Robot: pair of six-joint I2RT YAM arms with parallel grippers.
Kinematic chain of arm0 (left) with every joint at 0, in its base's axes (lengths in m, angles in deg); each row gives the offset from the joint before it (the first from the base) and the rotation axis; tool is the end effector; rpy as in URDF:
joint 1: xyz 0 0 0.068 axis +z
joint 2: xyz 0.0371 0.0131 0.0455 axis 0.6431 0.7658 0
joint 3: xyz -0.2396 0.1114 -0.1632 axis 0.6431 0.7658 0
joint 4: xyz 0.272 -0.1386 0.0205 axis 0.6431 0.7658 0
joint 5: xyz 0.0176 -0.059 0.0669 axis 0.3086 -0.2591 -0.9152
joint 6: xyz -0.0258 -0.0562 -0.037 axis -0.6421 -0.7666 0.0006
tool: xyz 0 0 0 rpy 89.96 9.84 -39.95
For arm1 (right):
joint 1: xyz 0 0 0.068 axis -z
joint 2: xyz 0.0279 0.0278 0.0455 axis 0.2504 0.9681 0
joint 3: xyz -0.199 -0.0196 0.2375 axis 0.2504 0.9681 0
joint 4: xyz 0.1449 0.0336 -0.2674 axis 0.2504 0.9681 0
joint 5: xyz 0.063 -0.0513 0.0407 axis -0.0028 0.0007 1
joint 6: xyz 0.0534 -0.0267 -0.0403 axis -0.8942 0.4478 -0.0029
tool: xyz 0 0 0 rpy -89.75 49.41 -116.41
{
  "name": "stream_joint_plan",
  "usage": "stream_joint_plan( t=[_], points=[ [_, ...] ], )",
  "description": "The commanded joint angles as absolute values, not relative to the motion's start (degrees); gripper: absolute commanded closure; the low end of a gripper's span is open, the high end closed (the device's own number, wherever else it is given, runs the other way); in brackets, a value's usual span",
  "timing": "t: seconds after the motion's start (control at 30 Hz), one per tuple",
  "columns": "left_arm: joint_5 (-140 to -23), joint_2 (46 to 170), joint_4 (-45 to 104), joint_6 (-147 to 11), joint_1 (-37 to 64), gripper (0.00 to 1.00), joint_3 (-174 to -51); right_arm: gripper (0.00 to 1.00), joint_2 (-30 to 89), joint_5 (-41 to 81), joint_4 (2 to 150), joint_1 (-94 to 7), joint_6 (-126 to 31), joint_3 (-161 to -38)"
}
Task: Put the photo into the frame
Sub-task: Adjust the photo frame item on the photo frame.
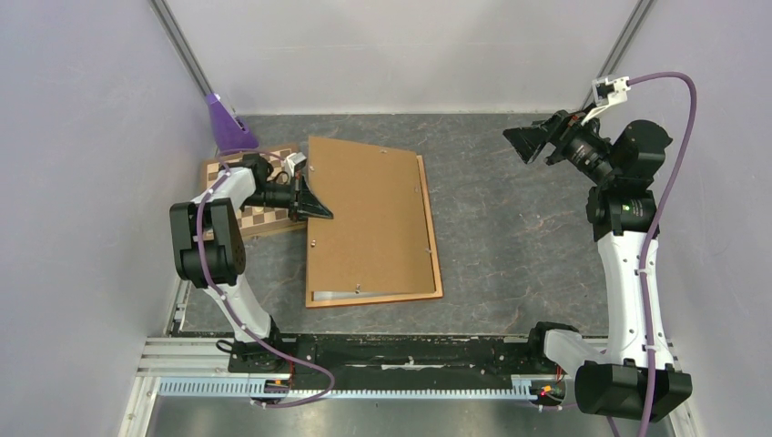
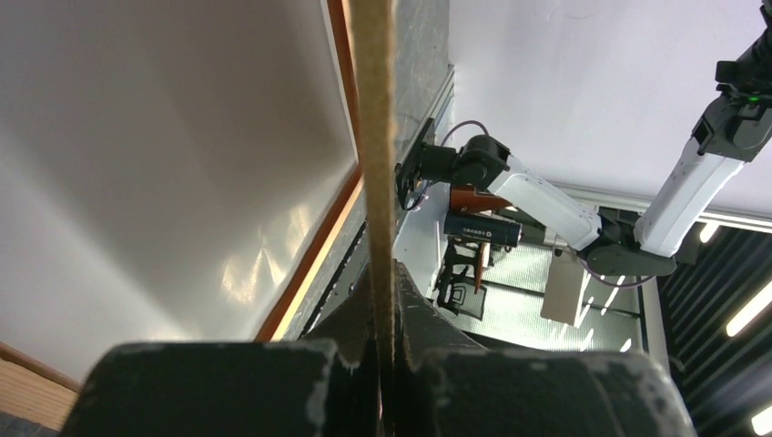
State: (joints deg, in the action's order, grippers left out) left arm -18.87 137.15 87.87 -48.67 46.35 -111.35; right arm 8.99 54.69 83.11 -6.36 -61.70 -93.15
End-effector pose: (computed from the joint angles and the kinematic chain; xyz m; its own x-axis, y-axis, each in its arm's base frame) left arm 0.3769 -0.0149 0.2023 -0.9895 -0.0657 -0.1288 0.0997 0.3349 -0.9370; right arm 0.2719 0.0019 0.4839 -0.1837 0.2938 -0.9381 -0.5353 0.7705 0.3461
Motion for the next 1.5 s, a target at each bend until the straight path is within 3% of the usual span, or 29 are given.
stream_joint_plan(
  t=[0.0, 1.47],
  points=[
    [-13.12, 136.75, 83.81, -50.75, 46.79, 0.98, -113.33, 0.10, 8.10, 55.16, 80.38, -6.04, -62.24, -92.67],
    [-11.50, 140.95, 80.36, -52.42, 46.04, 0.98, -111.00, 0.10, 7.35, 55.78, 78.90, -5.00, -63.38, -90.83]
  ],
)
